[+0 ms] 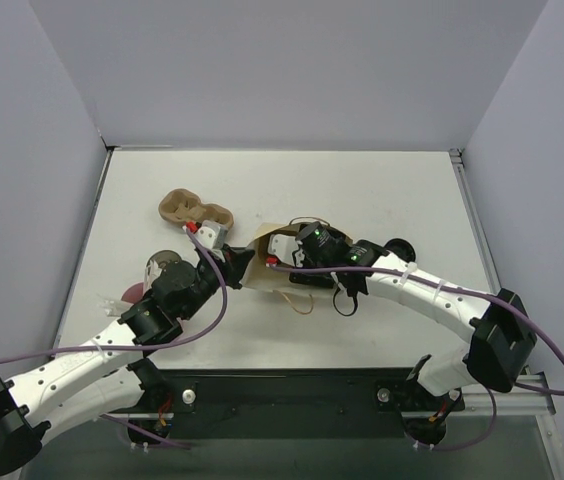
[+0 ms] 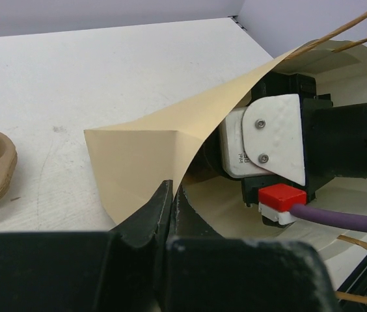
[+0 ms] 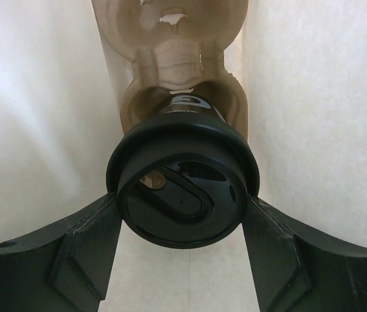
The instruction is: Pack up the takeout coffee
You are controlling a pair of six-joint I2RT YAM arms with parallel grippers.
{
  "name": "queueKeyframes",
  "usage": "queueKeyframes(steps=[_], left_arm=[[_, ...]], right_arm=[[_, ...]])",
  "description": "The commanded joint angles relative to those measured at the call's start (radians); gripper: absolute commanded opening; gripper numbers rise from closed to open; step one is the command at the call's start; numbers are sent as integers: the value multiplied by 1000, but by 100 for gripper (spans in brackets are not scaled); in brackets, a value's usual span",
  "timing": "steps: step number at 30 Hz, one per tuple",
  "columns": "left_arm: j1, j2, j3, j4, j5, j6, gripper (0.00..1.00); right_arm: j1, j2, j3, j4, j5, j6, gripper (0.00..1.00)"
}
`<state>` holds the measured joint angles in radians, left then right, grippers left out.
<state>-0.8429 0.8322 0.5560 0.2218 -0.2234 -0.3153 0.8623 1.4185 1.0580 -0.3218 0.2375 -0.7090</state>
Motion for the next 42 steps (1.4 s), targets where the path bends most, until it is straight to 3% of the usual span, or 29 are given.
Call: queueKeyframes(steps=[1,10,26,42], left_arm=[[-5,-25,4,16,-22,-7,0],[-13,-12,9,31,-37,10,0],[-65,1,4,28,-76,-8,0],[-71,27,41,5,-120,2,0]], right_arm=[[-9,10,0,36,-6,-24,39],[-8,34,-49,181,14,-125,38],[-3,-29,-142,260,72,-93,36],[-29,-84,-155,294,-23,-49,34]])
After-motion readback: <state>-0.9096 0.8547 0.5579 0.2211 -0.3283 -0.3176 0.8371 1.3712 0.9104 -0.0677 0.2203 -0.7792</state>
